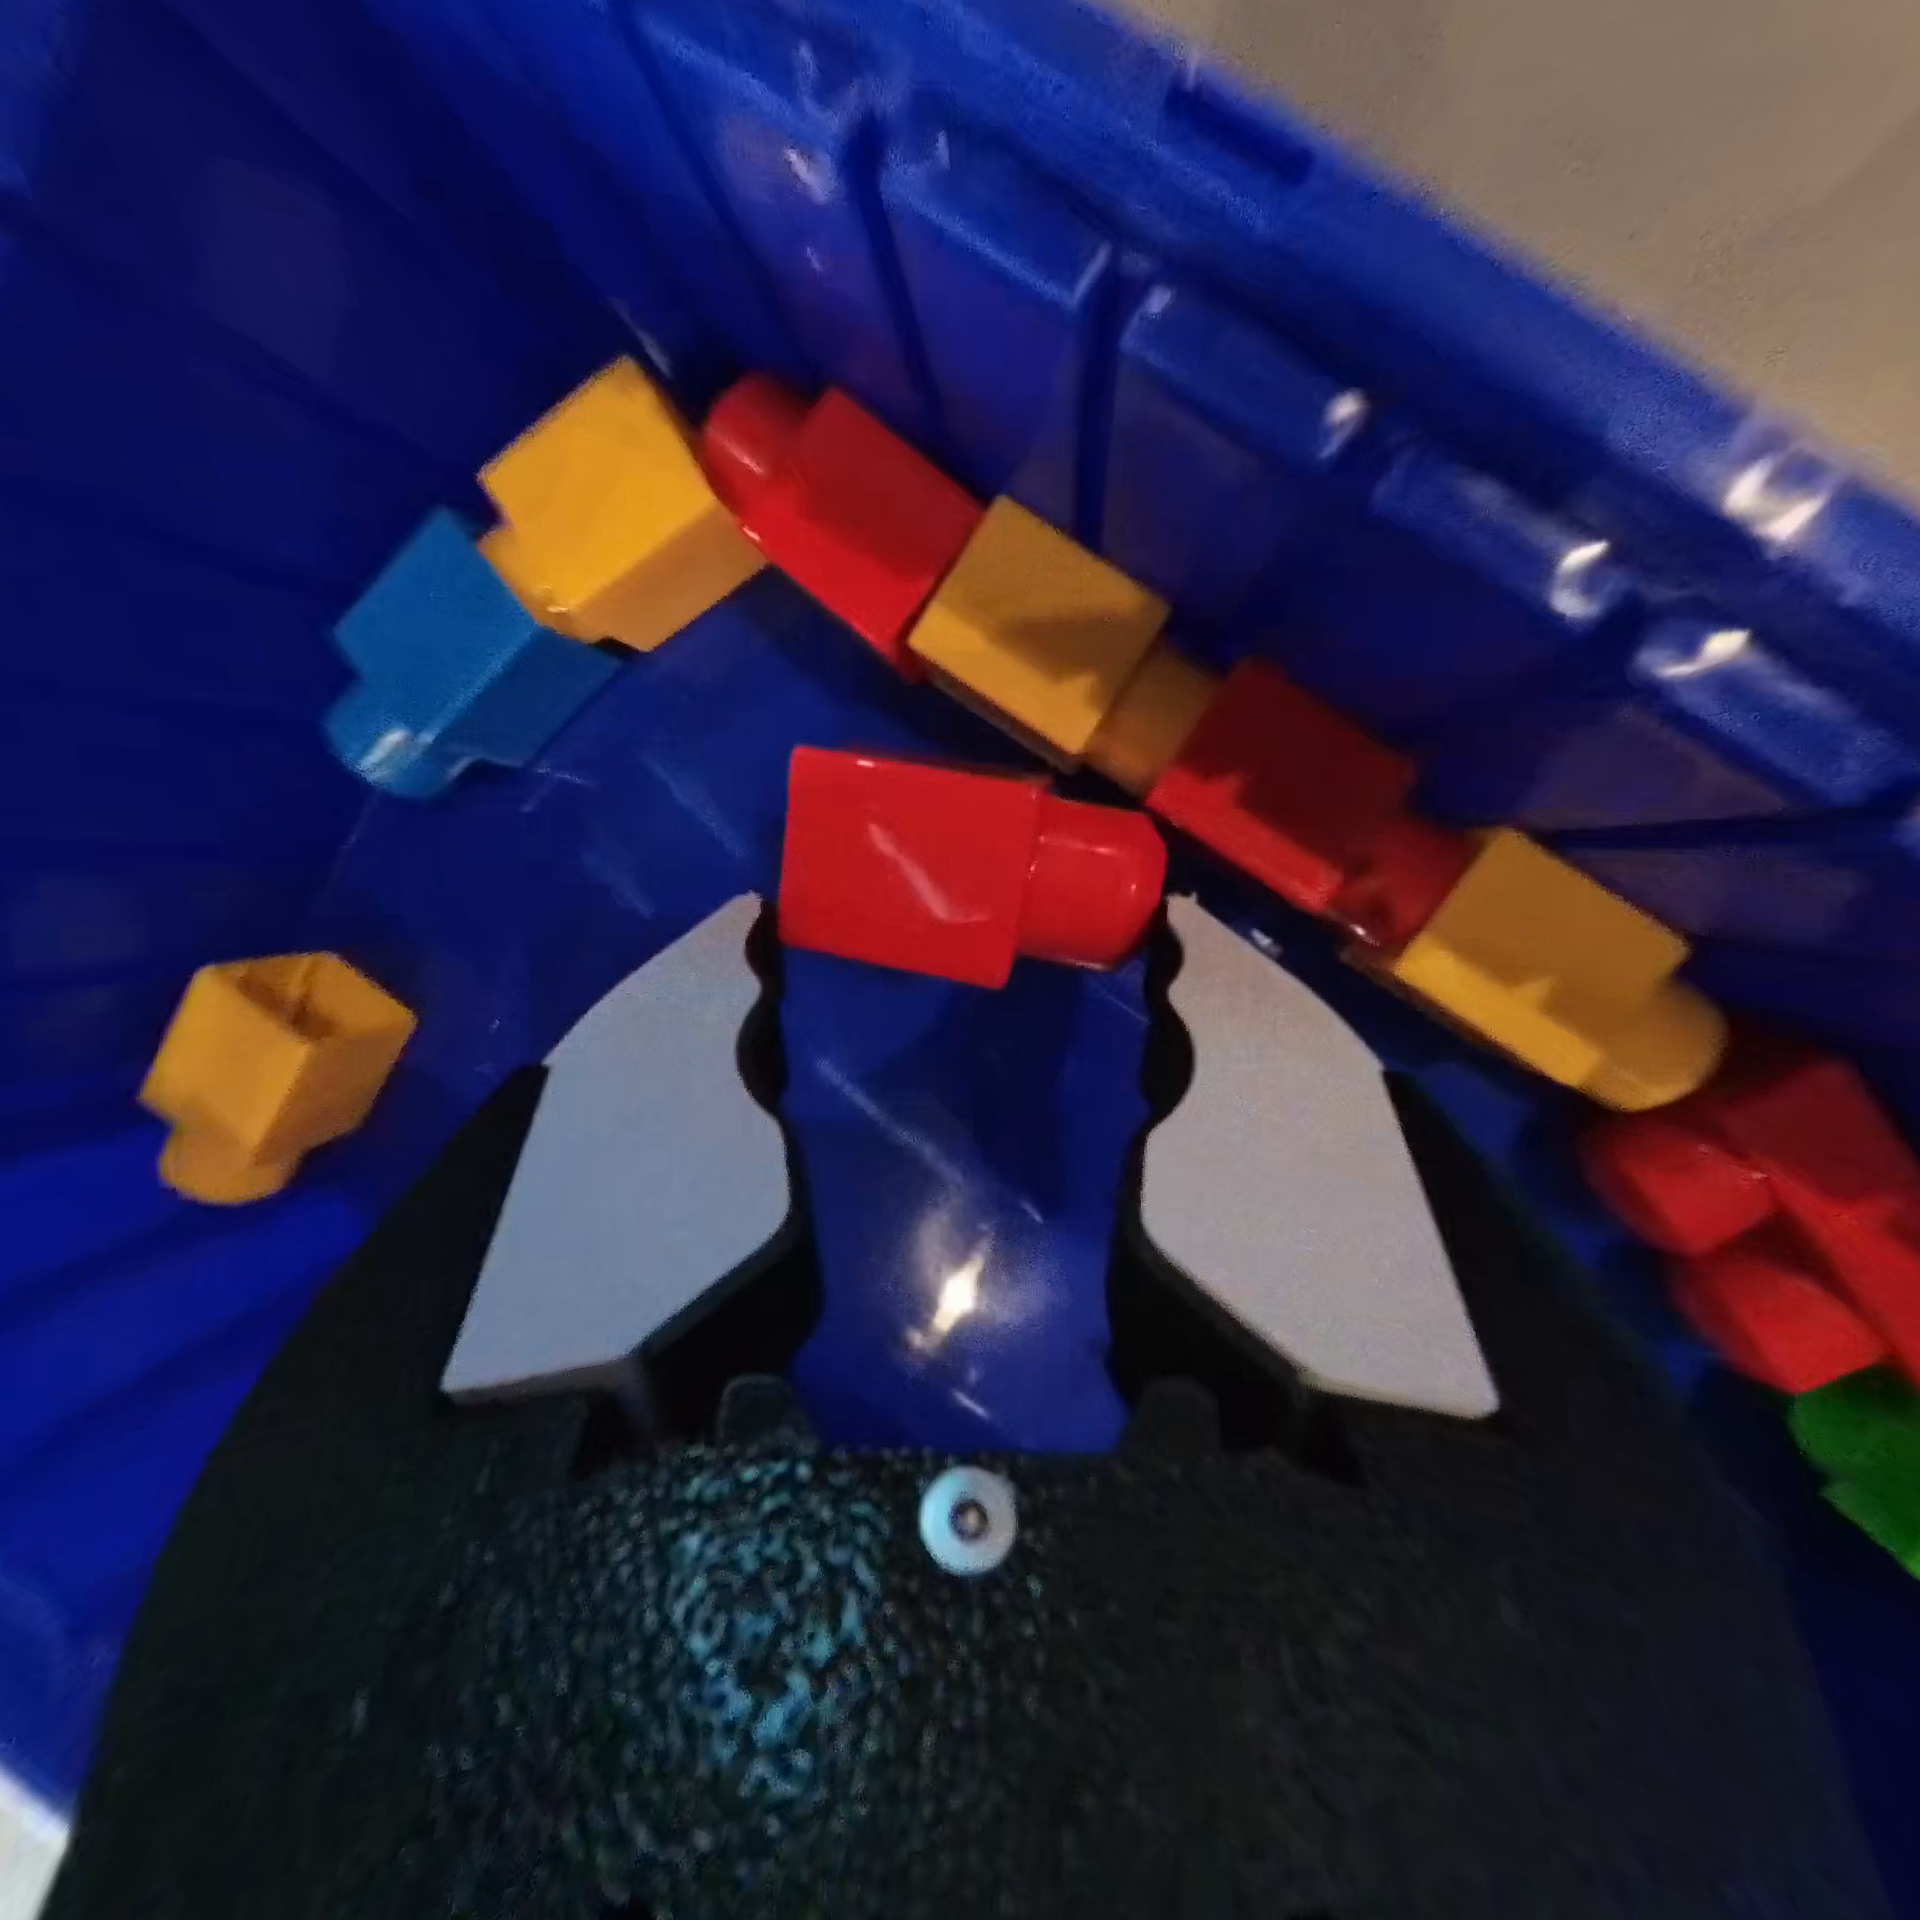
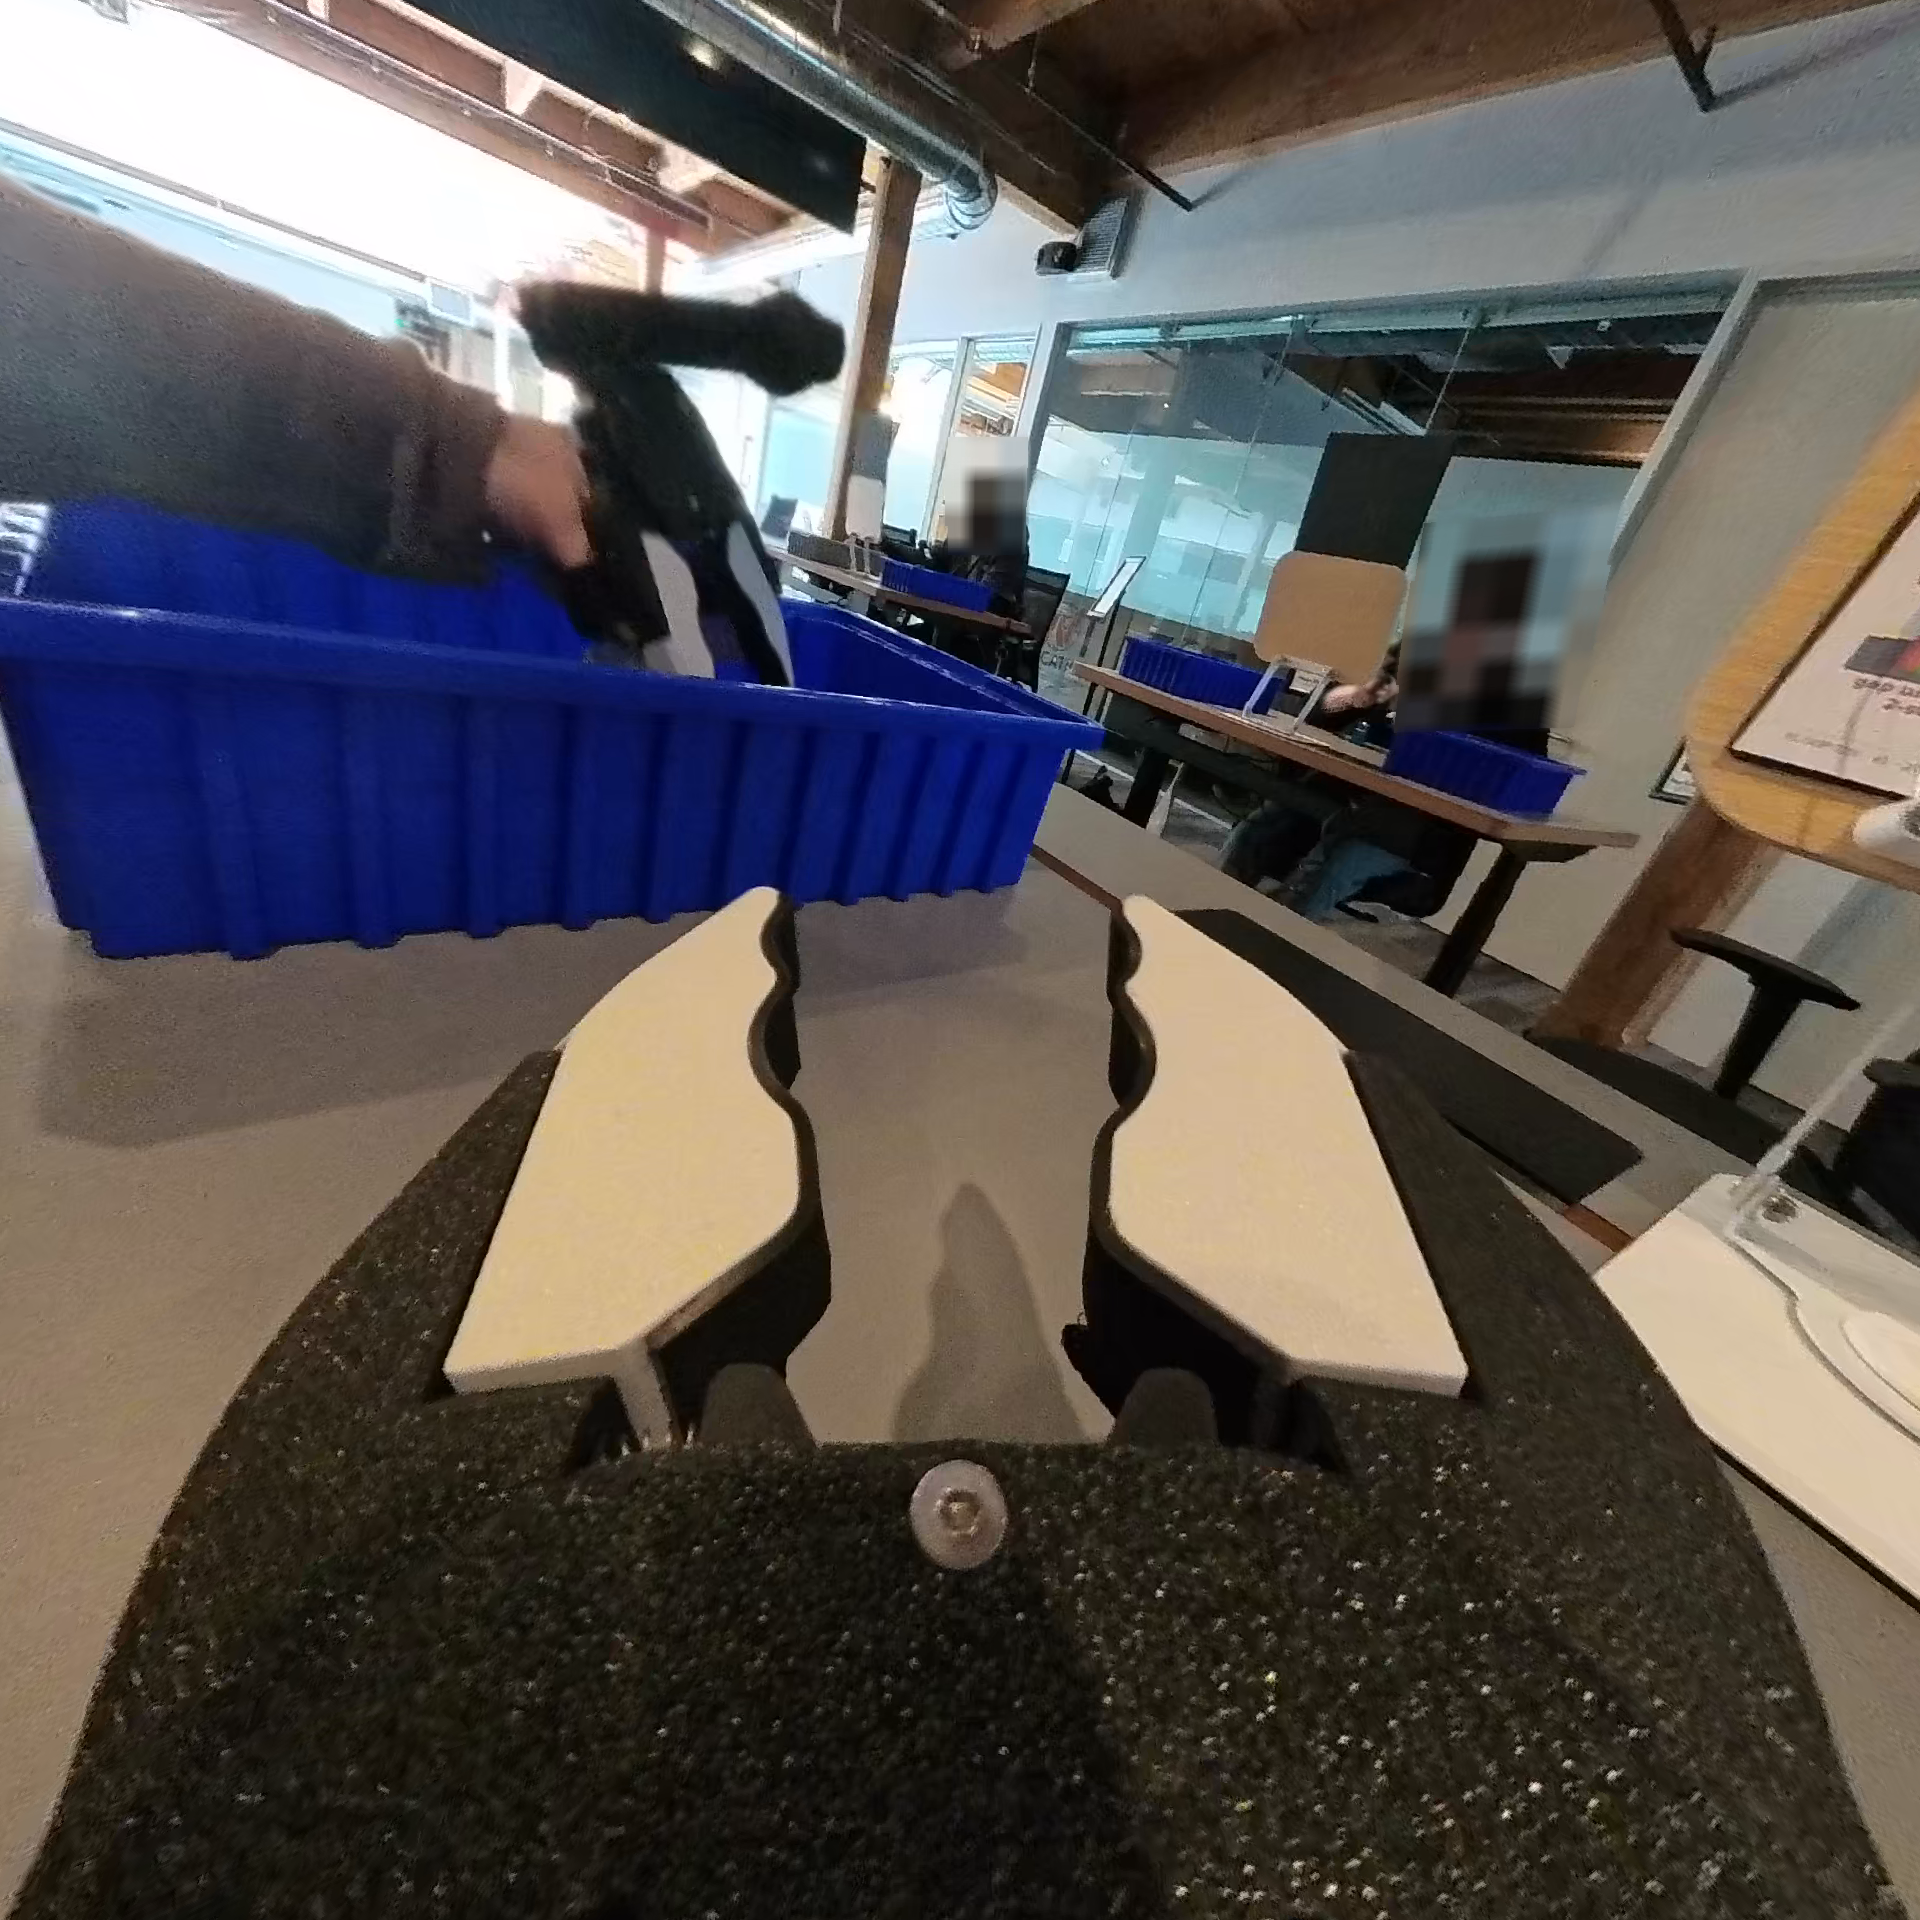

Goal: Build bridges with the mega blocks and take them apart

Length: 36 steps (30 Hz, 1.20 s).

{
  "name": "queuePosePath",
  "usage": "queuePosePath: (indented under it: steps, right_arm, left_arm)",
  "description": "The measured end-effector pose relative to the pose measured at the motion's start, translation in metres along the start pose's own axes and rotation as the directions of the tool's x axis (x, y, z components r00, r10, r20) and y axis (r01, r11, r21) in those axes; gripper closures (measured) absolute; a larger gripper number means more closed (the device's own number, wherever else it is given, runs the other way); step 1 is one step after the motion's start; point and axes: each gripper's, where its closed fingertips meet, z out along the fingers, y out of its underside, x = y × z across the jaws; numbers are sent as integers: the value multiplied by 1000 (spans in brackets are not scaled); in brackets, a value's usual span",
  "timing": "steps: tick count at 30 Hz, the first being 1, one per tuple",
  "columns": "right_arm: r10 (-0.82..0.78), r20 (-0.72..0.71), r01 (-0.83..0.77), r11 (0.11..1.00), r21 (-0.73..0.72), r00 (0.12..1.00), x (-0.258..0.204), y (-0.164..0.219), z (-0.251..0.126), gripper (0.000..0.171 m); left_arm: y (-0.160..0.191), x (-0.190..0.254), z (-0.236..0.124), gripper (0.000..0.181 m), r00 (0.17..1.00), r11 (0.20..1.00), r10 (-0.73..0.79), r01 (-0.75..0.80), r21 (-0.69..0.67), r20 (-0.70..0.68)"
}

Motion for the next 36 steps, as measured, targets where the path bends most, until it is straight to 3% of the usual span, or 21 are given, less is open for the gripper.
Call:
queuePosePath:
  steps: [1,3,7,12,16,21,25,28,32,36]
  right_arm:
    - [-5,3,5,1000,1,1000,-1,0,0,114]
    - [-17,10,17,1000,3,1000,-3,-1,0,114]
    - [-19,43,18,999,31,999,-11,-7,-1,115]
    - [44,12,-44,997,64,999,-8,-16,-17,117]
    - [64,-73,-57,995,87,995,2,-25,-51,122]
    - [69,-196,-47,992,113,978,34,-36,-98,126]
    - [180,1,-177,971,163,984,21,-57,-97,121]
    - [319,179,-334,940,64,931,-8,-50,-81,108]
    - [490,313,-511,859,-16,814,-35,-46,-70,106]
    - [566,304,-577,814,-64,766,-38,-40,-67,109]
  left_arm:
    - [-7,2,-15,114,999,998,-24,21,66,34]
    - [-23,12,-52,113,991,980,-53,29,196,119]
    - [-63,65,-122,113,937,929,-25,-108,355,349]
    - [-119,163,-160,114,809,861,-46,-265,433,586]
    - [-158,227,-137,114,753,800,-87,-337,497,652]
    - [-185,247,-79,114,757,707,-198,-330,626,623]
    - [-180,249,-66,114,785,539,-342,-286,792,517]
    - [-180,276,-61,114,899,419,-253,-232,878,358]
    - [-172,274,-50,114,888,470,-260,-226,853,378]
    - [-176,283,-45,114,897,473,-193,-269,839,397]
